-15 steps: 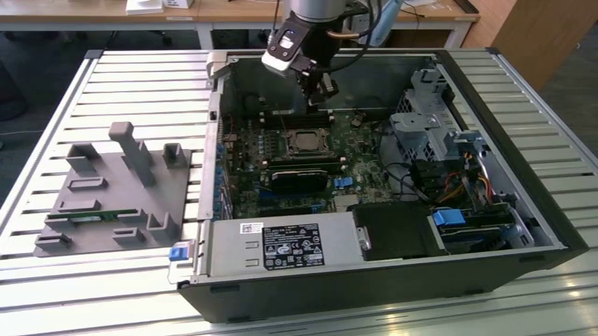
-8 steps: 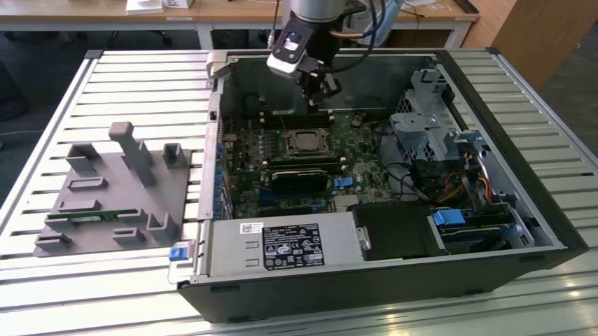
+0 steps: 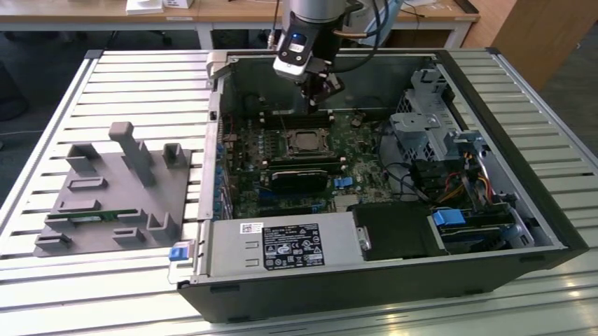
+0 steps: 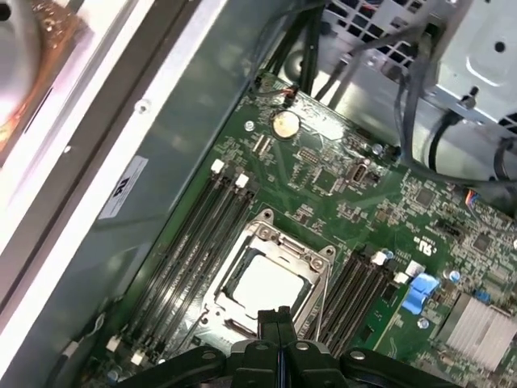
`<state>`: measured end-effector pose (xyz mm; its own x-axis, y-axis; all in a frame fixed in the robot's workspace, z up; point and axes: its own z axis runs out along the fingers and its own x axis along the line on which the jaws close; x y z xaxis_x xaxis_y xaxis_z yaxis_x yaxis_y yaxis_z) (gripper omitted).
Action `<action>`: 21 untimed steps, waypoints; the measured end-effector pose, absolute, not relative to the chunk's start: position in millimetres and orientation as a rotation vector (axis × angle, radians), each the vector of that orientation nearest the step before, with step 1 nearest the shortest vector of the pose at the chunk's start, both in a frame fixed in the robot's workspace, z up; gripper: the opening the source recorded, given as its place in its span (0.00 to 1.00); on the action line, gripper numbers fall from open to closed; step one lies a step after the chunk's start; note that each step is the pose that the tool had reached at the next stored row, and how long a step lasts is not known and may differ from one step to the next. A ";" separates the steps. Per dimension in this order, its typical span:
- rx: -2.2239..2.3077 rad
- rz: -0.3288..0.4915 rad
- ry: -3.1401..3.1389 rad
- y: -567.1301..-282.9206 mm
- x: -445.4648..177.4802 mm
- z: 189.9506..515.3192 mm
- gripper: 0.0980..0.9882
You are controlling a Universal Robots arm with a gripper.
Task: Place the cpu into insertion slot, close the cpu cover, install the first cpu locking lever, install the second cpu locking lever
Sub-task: 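Install the first cpu locking lever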
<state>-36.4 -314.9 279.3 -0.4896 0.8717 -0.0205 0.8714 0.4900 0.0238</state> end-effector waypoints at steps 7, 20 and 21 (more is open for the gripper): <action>1.509 0.017 2.722 -314.9 -36.5 279.2 0.01; 1.365 0.019 2.797 -314.9 -36.5 279.0 0.01; 1.345 0.020 2.807 -314.9 -36.4 279.0 0.01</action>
<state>-36.4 -314.9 279.0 -0.6260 0.7795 -0.0205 0.7792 0.6264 0.0237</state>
